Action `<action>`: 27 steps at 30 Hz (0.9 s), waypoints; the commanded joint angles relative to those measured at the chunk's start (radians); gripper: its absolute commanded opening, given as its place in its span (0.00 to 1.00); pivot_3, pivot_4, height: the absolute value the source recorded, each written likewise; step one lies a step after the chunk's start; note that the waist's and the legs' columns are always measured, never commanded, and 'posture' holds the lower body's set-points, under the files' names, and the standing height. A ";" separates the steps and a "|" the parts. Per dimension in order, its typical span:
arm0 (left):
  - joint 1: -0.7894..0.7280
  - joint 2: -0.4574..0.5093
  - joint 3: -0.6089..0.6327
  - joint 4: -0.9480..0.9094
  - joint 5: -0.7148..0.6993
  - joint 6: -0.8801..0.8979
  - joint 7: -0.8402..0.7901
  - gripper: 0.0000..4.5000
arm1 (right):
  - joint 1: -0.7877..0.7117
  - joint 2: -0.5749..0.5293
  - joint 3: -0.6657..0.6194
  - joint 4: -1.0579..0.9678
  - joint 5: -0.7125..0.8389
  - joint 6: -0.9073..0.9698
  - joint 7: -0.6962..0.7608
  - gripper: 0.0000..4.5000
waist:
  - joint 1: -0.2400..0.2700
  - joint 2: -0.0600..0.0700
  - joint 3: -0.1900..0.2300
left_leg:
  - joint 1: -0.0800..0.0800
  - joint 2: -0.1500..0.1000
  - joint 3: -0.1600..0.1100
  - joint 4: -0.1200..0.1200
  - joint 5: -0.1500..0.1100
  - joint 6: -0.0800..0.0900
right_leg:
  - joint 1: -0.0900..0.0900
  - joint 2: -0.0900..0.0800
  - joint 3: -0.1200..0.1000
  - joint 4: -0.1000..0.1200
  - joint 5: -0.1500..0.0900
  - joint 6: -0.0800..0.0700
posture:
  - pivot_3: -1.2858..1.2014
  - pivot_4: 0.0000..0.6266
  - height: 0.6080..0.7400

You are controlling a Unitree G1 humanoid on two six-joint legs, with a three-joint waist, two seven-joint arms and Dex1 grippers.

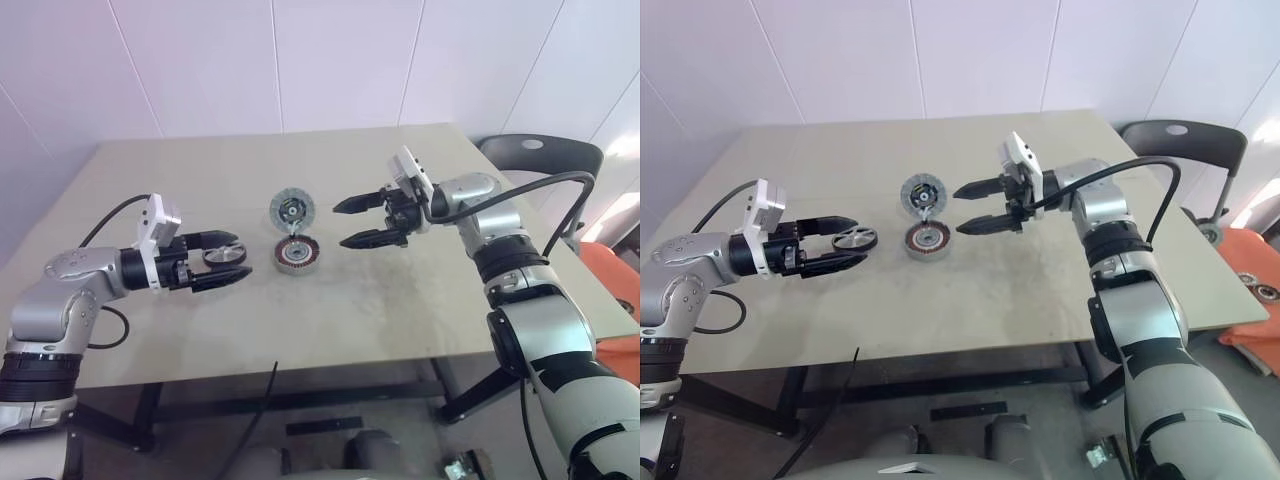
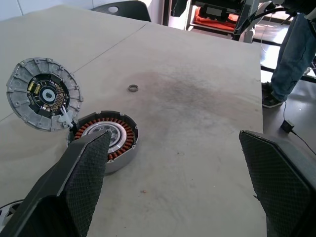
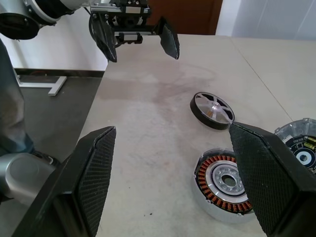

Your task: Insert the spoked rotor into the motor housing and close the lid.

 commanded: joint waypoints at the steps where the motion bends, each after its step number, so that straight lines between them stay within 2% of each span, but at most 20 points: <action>1: -0.015 0.007 0.025 -0.011 -0.004 -0.017 0.002 0.99 | -0.035 0.009 -0.019 0.049 -0.050 -0.077 -0.043 0.85 | 0.000 0.000 0.000 | 0.000 0.000 0.000 0.000 0.000 0.000 | 0.000 0.000 0.000 0.000 0.000 0.000 | 0.52 0.00 1.00; 6: -0.014 0.003 0.025 -0.015 -0.005 -0.017 0.008 0.99 | -0.044 0.051 -0.009 0.219 -0.178 -0.251 -0.259 0.85 | -0.001 0.000 0.000 | 0.000 0.000 0.000 0.000 0.000 0.000 | 0.000 0.000 0.000 0.000 0.000 0.000 | 0.52 0.00 1.00; 9: -0.011 0.001 0.031 -0.020 -0.007 -0.014 0.019 0.99 | -0.048 0.078 -0.017 0.313 -0.236 -0.296 -0.421 0.85 | -0.002 0.000 0.000 | 0.000 0.000 0.000 0.000 0.000 0.000 | 0.000 0.000 0.000 0.000 0.000 0.000 | 0.52 0.00 1.00; 12: -0.005 0.001 0.033 -0.027 -0.010 -0.013 0.025 0.99 | -0.047 0.093 -0.023 0.358 -0.273 -0.318 -0.503 0.85 | -0.003 0.000 0.000 | 0.000 0.000 0.000 -0.001 0.000 -0.001 | 0.000 0.000 0.002 0.000 0.000 0.000 | 0.52 0.00 1.00; 18: 0.009 0.001 0.037 -0.033 -0.015 -0.013 0.031 0.99 | -0.041 0.135 -0.038 0.420 -0.344 -0.298 -0.797 0.85 | -0.004 0.000 0.000 | 0.000 0.000 0.000 -0.001 0.000 -0.001 | 0.000 0.000 0.002 0.000 0.000 0.000 | 0.52 0.00 1.00; 27: 0.020 -0.006 0.041 -0.047 -0.024 -0.008 0.041 0.99 | 0.001 0.167 -0.063 0.451 -0.395 -0.253 -1.020 0.85 | -0.018 0.000 0.000 | 0.000 0.000 0.000 -0.001 0.001 -0.001 | 0.000 0.000 0.002 0.000 0.000 0.000 | 0.52 0.00 1.00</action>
